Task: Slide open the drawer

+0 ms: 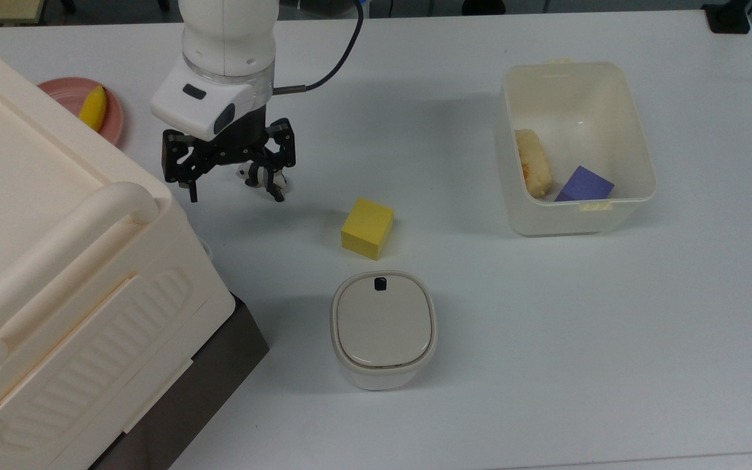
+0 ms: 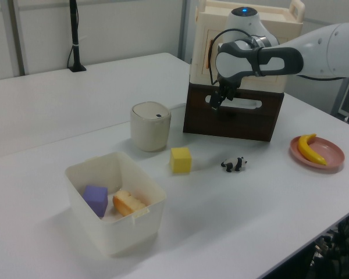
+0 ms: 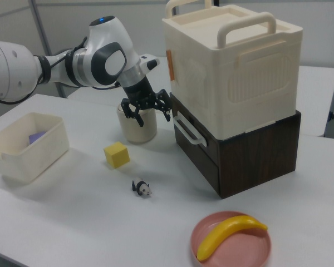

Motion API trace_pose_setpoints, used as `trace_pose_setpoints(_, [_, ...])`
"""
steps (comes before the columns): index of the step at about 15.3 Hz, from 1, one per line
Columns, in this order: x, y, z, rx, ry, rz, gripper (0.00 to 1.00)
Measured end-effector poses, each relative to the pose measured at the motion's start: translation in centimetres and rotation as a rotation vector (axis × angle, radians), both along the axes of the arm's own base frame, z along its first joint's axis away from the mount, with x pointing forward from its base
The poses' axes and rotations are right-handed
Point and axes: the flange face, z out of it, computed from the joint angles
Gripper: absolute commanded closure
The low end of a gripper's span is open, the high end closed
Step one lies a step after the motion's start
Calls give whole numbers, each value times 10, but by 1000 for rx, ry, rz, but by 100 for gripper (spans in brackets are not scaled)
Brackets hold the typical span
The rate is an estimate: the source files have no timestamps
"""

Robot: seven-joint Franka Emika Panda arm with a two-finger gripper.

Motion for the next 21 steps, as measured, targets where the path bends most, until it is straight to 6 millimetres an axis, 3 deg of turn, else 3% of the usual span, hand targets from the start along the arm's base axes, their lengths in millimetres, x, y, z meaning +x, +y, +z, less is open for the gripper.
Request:
trace_pose_setpoints(10, [8,-48,-3,-70,32,217,0])
trace_pose_setpoints(21, [11,-54,-25,-104,100,401,0])
